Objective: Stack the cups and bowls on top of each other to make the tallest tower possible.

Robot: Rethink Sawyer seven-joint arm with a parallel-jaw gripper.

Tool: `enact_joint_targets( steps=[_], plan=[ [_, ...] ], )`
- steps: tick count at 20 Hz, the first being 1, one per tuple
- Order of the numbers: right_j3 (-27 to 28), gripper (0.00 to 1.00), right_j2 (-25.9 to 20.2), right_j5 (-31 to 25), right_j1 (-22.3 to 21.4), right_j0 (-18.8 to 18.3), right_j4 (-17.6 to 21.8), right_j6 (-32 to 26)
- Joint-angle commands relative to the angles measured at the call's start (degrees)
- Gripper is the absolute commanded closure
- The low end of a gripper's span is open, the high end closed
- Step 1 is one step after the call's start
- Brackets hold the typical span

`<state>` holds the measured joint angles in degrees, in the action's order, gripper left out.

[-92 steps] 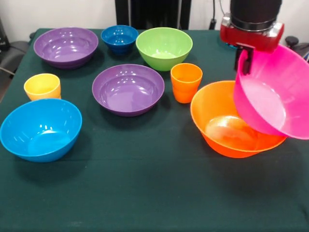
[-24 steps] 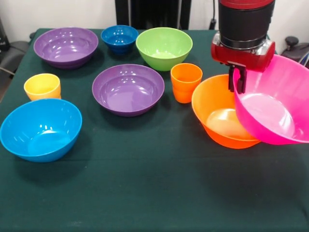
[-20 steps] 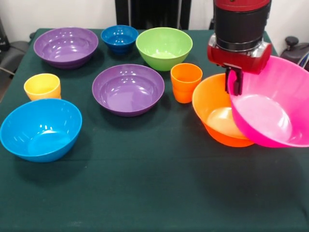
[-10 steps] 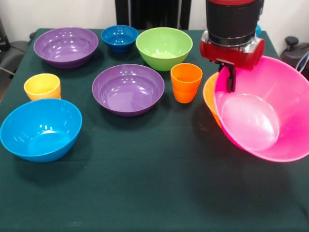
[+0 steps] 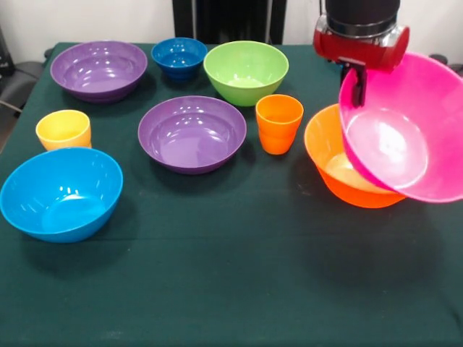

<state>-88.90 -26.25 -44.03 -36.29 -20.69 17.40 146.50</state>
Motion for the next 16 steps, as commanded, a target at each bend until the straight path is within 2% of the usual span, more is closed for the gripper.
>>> enact_joint_targets(
  steps=[1,7,11,16],
  plan=[
    [-5.8,1.0,-2.3,-1.3,-0.7,0.6,-3.1,-1.3],
    [-6.8,1.0,-2.9,0.2,-0.3,-0.6,-4.1,-3.3],
    [-9.8,1.0,-3.6,2.9,-0.7,-1.1,-4.5,-3.4],
    [-9.2,1.0,-3.6,4.0,1.5,-1.9,-3.4,-5.1]
  ],
)
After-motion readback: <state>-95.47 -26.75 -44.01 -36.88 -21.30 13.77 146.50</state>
